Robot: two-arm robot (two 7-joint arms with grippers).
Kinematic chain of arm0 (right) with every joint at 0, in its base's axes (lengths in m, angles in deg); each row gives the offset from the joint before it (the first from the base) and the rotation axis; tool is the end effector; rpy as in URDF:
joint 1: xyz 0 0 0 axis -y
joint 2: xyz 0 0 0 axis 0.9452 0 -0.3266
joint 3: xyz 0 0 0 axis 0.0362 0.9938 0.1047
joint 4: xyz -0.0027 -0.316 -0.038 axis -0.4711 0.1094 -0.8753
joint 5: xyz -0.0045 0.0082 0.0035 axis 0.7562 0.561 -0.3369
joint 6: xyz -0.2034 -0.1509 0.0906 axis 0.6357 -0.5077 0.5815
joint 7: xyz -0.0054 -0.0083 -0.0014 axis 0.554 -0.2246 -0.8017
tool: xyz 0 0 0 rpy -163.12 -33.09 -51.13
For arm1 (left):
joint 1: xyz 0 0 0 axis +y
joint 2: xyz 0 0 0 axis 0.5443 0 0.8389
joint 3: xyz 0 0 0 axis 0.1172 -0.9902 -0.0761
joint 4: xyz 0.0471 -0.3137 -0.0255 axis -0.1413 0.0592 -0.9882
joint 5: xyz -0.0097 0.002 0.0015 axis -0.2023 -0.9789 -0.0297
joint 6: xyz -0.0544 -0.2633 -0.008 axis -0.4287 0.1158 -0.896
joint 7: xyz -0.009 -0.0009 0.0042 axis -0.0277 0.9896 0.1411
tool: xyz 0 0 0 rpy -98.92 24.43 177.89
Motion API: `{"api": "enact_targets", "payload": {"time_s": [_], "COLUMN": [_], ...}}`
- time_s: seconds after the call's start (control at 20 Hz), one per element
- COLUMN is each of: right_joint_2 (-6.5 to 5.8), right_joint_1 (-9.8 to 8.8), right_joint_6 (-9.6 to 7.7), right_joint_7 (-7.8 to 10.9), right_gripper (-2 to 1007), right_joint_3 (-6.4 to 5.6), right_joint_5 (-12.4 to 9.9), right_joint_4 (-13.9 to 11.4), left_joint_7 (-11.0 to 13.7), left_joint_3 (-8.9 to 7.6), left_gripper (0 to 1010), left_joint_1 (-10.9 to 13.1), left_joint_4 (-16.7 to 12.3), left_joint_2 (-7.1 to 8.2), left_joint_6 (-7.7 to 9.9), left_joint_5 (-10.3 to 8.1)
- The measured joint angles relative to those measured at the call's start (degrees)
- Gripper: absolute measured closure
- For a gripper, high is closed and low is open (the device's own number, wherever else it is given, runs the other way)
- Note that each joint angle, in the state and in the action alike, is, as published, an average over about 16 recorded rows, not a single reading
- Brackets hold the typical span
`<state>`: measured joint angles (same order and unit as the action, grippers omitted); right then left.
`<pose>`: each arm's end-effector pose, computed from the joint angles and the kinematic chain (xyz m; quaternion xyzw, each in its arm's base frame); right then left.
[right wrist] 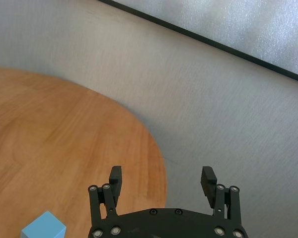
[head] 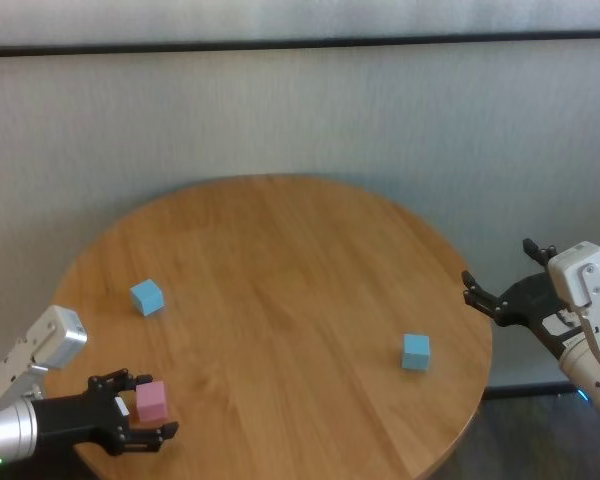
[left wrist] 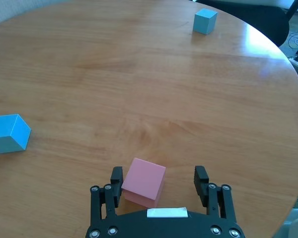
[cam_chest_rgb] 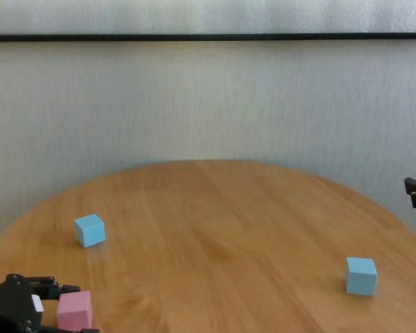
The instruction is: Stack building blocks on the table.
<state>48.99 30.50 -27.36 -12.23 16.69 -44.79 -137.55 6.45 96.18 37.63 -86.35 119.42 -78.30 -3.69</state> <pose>0.3250 -0.1093 -0.3173 -0.1415 -0.1324 -0.5799 0.7913 0.3551 0.1542 -0.3273 0.2264 0.0237 0.2544 0.9399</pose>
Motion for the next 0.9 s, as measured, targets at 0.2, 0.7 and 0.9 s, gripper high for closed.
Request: {"api": "enact_targets", "payload": {"time_s": [0.2, 0.7, 0.9], "right_joint_2": [0.00, 0.00, 0.00], "right_joint_1": [0.00, 0.00, 0.00], "right_joint_6": [0.00, 0.00, 0.00], "right_joint_7": [0.00, 0.00, 0.00], "right_gripper": [0, 0, 0], "right_joint_3": [0.00, 0.00, 0.00], "right_joint_5": [0.00, 0.00, 0.00], "right_joint_4": [0.00, 0.00, 0.00], "left_joint_7": [0.05, 0.12, 0.06], "left_joint_3": [-0.02, -0.07, -0.10], "left_gripper": [183, 476, 555], "left_joint_1": [0.08, 0.16, 0.18], "left_joint_4": [-0.10, -0.21, -0.25], "left_joint_2": [0.04, 0.08, 0.09], "left_joint_6": [-0.20, -0.42, -0.46], "left_joint_5": [-0.03, -0.08, -0.10]}}
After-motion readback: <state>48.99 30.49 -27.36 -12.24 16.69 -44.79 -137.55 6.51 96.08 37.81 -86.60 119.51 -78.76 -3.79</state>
